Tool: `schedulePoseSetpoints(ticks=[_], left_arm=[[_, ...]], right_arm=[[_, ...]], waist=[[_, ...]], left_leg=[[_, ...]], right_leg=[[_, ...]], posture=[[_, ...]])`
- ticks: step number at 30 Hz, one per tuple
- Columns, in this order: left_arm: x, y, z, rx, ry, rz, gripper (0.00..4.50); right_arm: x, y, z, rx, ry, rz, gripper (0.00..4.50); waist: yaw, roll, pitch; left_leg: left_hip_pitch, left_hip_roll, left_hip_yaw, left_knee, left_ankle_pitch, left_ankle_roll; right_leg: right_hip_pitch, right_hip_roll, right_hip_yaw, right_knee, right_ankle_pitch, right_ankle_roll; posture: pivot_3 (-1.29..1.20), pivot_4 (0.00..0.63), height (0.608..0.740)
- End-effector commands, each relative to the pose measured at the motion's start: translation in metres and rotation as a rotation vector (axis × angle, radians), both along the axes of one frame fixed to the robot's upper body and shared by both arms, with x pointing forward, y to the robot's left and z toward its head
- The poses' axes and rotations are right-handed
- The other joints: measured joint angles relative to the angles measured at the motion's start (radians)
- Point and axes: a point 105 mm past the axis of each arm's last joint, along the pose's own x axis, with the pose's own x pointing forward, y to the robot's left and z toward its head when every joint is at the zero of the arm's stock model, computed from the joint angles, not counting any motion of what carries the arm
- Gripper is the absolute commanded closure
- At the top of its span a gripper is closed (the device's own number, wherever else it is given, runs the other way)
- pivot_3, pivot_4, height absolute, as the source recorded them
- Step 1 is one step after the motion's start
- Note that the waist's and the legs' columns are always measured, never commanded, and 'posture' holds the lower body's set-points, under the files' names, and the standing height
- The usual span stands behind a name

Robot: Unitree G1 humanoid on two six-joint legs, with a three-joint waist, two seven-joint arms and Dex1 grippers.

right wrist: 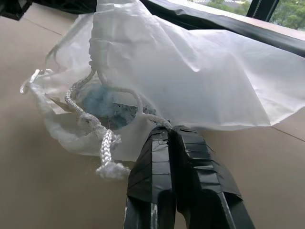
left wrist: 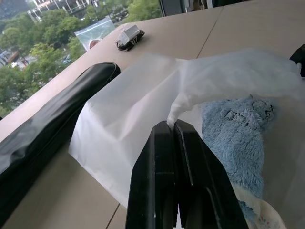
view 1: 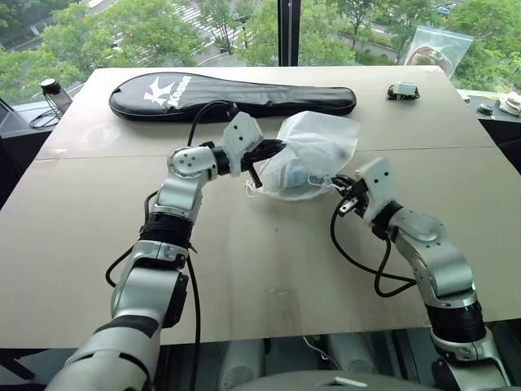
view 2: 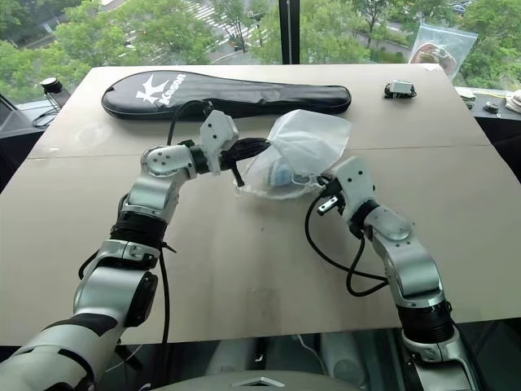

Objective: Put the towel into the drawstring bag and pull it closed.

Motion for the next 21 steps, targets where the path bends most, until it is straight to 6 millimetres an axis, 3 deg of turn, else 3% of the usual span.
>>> schedulePoseSetpoints(ticks=[1, 4, 8, 16, 20, 21], left_arm=[[-0.005, -0.014, 0.013, 0.0, -0.054, -0.048, 4.5], [-0.007, -0.016, 0.012, 0.003, -0.054, -0.055, 4.5], [-0.009, -0.017, 0.011, 0.002, -0.054, -0.058, 4.5], [-0.011, -0.018, 0.013, 0.002, -0.056, -0.057, 4.5], [-0.012, -0.02, 0.014, 0.001, -0.057, -0.062, 4.5], [-0.012, -0.02, 0.014, 0.001, -0.058, -0.063, 4.5]], right_arm=[[-0.004, 0.002, 0.003, 0.011, -0.01, 0.025, 4.39], [-0.008, 0.002, -0.003, 0.002, 0.007, 0.038, 3.6], [-0.009, -0.001, -0.013, -0.036, 0.015, 0.023, 1.82], [-0.012, -0.003, -0.011, -0.054, 0.005, 0.022, 1.82], [-0.01, -0.003, -0.017, -0.076, 0.012, 0.02, 3.04], [-0.01, -0.002, -0.017, -0.073, 0.016, 0.019, 3.64]], waist=[[0.0, 0.0, 0.0], [-0.001, 0.0, 0.0], [-0.001, 0.0, 0.0], [0.0, 0.0, 0.0], [0.0, 0.0, 0.0], [0.0, 0.0, 0.0]], left_leg=[[0.0, 0.0, 0.0, 0.0, 0.0, 0.0], [0.0, 0.0, 0.0, 0.0, 0.0, 0.0], [0.0, 0.0, 0.0, 0.0, 0.0, 0.0], [0.0, 0.0, 0.0, 0.001, 0.0, 0.0], [0.0, 0.0, 0.0, 0.001, 0.0, 0.0], [0.0, 0.0, 0.0, 0.001, 0.0, 0.0]], right_leg=[[0.0, 0.0, 0.0, 0.0, 0.0, 0.0], [0.0, 0.0, 0.0, 0.0, 0.0, 0.0], [0.0, 0.0, 0.0, 0.0, 0.0, 0.0], [0.0, 0.0, 0.0, 0.0, 0.0, 0.0], [0.0, 0.0, 0.0, 0.0, 0.0, 0.0], [0.0, 0.0, 0.0, 0.0, 0.0, 0.0]], posture=[[0.0, 0.15, 0.74], [0.0, 0.15, 0.74], [0.0, 0.15, 0.74], [0.0, 0.15, 0.74], [0.0, 0.15, 0.74], [0.0, 0.15, 0.74]])
